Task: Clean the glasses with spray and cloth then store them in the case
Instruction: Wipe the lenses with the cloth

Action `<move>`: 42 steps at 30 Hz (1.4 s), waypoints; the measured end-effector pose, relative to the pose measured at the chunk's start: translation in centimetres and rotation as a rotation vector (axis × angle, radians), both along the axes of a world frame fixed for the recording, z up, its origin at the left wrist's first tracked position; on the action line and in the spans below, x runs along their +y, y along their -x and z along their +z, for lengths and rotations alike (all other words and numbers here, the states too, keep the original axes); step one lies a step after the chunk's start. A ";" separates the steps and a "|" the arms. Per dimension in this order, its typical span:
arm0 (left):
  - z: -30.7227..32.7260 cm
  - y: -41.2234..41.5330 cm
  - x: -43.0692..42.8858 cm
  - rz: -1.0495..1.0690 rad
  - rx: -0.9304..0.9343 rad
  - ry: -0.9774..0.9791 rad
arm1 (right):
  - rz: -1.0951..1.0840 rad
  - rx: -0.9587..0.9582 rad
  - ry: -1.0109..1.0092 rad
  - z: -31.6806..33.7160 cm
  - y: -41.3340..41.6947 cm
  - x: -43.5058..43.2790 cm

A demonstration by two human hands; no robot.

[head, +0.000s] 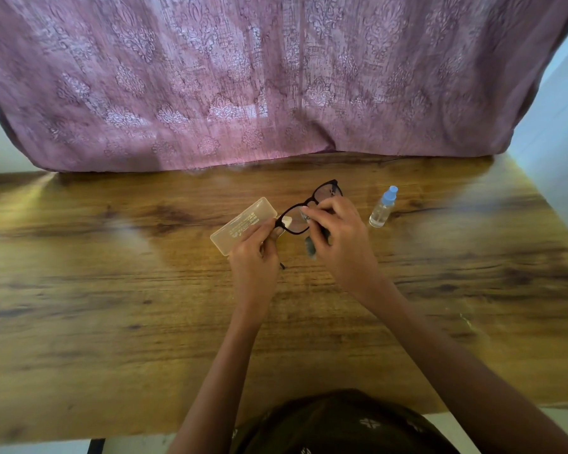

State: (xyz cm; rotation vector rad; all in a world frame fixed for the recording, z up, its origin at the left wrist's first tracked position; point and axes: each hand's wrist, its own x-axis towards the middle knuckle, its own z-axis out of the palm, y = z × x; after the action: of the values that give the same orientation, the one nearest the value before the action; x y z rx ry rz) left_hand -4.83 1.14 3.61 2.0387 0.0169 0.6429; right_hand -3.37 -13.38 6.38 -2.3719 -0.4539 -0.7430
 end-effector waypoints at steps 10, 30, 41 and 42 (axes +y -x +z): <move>0.1 -0.1 -0.2 -0.027 -0.001 0.009 | 0.124 0.017 0.030 -0.6 1.2 1.3; -0.1 0.0 0.1 -0.020 -0.038 -0.031 | 0.130 -0.028 0.046 -0.7 1.0 1.9; 0.1 0.2 -0.1 0.017 -0.020 0.013 | -0.057 0.084 -0.206 1.5 -0.7 -1.3; 0.1 0.2 0.0 0.022 -0.011 0.024 | -0.104 0.112 -0.261 1.6 -0.9 -1.9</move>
State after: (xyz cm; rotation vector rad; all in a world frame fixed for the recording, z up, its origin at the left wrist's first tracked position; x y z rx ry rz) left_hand -5.06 1.14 3.74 2.0144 0.0402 0.6646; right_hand -2.47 -15.28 8.01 -2.1891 -0.1745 -0.6673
